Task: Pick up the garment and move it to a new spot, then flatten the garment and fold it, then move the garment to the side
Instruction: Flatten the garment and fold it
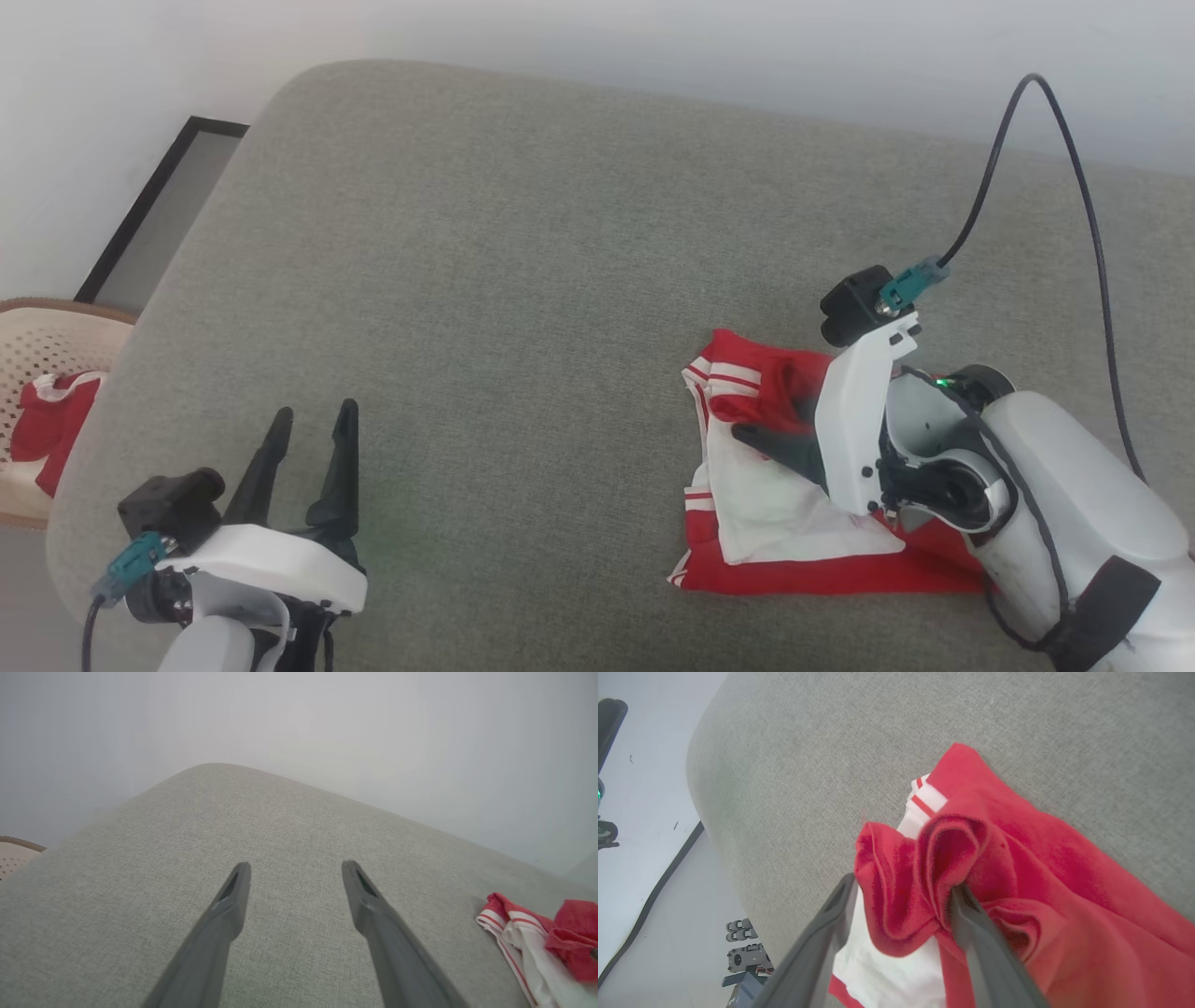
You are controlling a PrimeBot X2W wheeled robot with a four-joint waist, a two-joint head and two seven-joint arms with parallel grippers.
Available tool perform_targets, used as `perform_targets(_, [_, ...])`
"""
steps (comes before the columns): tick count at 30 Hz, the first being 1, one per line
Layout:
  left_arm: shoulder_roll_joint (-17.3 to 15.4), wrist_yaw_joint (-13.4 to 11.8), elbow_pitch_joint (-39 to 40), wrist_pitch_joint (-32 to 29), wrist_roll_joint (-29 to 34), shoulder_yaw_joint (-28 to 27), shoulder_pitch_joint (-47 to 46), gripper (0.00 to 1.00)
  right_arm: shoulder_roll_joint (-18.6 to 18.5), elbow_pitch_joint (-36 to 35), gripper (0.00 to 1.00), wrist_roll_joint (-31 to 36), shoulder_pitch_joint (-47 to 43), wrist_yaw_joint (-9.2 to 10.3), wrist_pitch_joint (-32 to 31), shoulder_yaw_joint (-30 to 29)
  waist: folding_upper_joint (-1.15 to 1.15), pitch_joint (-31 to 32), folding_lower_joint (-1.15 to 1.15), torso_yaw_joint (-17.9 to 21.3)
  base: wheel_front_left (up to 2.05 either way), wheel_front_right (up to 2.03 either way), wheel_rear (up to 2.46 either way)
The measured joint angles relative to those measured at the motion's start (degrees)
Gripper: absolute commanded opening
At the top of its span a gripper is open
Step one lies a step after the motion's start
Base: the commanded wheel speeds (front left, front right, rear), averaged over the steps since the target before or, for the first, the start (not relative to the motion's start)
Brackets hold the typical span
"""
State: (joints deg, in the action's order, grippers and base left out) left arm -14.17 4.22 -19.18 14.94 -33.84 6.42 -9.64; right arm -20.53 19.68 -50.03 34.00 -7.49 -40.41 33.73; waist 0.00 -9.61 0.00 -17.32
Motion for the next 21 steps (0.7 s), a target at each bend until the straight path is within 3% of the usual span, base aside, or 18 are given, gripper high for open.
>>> perform_targets(9, [-0.1, 0.4, 0.1, 0.0, 0.1, -2.6, 0.4, 1.00, -2.6, -3.7, 1.00, -2.4, 1.5, 0.00, 1.4, -0.3, 0.00, 0.6, 0.00, 2.5, 0.00, 0.00, 0.00])
perform_targets(21, [-1.7, 0.3, 1.3, 0.0, 1.2, -4.7, 2.8, 1.00, -9.0, -8.5, 1.00, -1.3, -3.4, 0.00, 8.5, -10.2, 0.00, 2.4, 0.00, 9.4, 0.00, 0.00, 0.00])
